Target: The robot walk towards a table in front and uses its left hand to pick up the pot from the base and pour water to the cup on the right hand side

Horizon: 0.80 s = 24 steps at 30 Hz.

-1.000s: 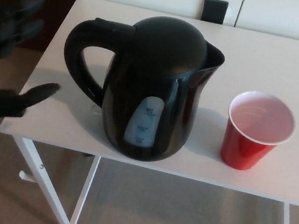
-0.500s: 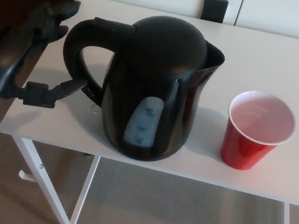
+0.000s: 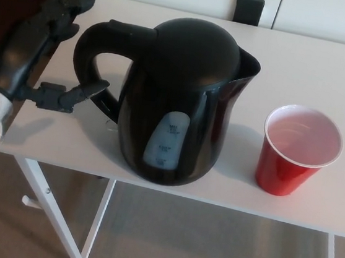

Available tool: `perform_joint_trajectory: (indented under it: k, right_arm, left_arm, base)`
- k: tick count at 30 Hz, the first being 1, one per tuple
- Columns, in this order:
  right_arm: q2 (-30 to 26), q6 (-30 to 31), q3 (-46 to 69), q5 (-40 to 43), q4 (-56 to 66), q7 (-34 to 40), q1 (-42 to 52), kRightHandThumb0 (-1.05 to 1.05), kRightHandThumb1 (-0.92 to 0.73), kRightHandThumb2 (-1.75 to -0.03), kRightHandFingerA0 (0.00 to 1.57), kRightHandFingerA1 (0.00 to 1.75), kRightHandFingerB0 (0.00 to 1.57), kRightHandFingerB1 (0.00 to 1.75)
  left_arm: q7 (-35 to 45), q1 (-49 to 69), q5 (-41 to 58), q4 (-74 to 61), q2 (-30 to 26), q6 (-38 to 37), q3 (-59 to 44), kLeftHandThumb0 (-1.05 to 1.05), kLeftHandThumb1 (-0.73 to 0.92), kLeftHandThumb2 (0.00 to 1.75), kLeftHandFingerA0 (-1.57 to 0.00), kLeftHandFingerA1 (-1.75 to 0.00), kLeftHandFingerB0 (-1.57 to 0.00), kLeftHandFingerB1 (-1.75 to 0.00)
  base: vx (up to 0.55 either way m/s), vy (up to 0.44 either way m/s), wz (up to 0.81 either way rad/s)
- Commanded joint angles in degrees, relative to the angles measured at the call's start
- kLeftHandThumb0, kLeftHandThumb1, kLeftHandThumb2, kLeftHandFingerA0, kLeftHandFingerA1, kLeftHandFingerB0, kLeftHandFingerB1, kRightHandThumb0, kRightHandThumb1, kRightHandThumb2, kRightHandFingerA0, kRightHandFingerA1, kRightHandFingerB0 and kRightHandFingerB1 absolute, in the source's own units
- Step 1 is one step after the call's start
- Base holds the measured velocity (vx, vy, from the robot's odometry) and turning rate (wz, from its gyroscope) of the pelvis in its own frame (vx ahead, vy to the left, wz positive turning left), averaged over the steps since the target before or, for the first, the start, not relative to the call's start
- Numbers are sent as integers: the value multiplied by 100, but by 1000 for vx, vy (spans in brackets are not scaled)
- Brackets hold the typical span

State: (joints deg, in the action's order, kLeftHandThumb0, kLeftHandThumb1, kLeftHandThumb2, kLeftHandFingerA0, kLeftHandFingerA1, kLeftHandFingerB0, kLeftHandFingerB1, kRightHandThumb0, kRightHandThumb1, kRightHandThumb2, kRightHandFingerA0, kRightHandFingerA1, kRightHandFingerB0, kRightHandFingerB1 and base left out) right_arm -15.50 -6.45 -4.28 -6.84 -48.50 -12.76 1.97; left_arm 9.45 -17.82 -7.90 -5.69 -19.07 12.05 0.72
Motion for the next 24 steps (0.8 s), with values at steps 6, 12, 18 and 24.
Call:
perform_joint_trajectory:
  k: [6,12,18,24]
  right_arm:
    - [-106,274,14,-16,191,-54,61,-32,-64,-58,67,51,45,42]
    - [-107,248,-14,-62,126,-13,28,-41,-50,-78,64,62,41,53]
    - [-91,182,43,29,139,-84,99,-33,-64,-58,66,50,46,43]
    - [-83,232,62,49,275,-100,130,-33,-64,-58,66,51,46,44]
  left_arm:
    - [-136,-173,-223,57,31,350,-11,-59,44,71,-22,-42,-16,-37]
    - [-210,-233,-315,18,149,481,108,-54,43,69,-26,-42,-17,-37]
    - [-226,-243,-364,96,325,471,288,-49,43,66,-27,-42,-20,-37]
    - [-262,-336,-464,279,398,415,412,-51,43,67,-28,-43,-19,-37]
  base:
    - [0,0,0]
    - [0,0,0]
    - [0,0,0]
    - [0,0,0]
